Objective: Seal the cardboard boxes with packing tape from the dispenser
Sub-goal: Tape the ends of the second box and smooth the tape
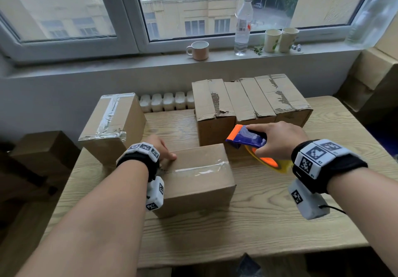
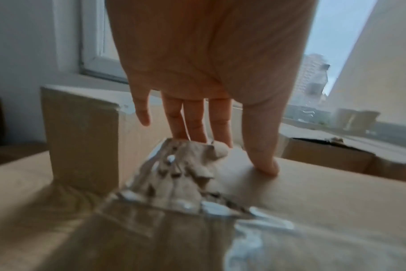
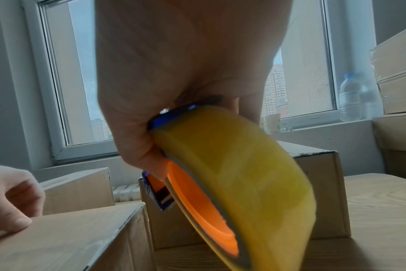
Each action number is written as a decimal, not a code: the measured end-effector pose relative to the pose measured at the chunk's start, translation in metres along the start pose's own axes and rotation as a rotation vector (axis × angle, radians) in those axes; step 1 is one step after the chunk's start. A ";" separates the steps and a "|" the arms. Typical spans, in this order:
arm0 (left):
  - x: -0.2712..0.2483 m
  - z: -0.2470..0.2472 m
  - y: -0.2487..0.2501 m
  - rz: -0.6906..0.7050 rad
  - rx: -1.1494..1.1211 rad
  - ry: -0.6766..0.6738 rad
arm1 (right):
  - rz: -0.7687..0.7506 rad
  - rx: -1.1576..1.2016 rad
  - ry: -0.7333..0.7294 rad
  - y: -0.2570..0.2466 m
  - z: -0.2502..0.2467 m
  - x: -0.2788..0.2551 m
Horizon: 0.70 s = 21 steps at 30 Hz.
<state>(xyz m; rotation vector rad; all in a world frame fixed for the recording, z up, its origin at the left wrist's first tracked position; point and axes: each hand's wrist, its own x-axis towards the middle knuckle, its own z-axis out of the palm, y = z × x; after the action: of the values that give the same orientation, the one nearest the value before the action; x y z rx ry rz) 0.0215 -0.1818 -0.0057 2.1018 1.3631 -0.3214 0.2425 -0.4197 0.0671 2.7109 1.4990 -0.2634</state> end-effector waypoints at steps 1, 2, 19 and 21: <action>-0.001 -0.001 0.002 0.024 0.068 -0.003 | -0.001 0.005 0.000 -0.001 0.000 0.001; -0.003 0.002 0.008 0.063 0.106 0.002 | -0.004 0.007 0.001 -0.003 0.000 0.001; -0.004 0.015 0.016 -0.121 0.432 -0.106 | -0.047 0.025 0.038 -0.014 -0.001 0.002; -0.001 0.015 0.021 -0.091 0.414 -0.108 | -0.063 0.055 0.043 -0.014 -0.003 0.002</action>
<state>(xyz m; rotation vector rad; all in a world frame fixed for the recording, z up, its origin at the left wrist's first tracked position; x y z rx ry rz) 0.0417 -0.1974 -0.0092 2.3110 1.4223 -0.8030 0.2324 -0.4107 0.0704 2.7314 1.6150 -0.2531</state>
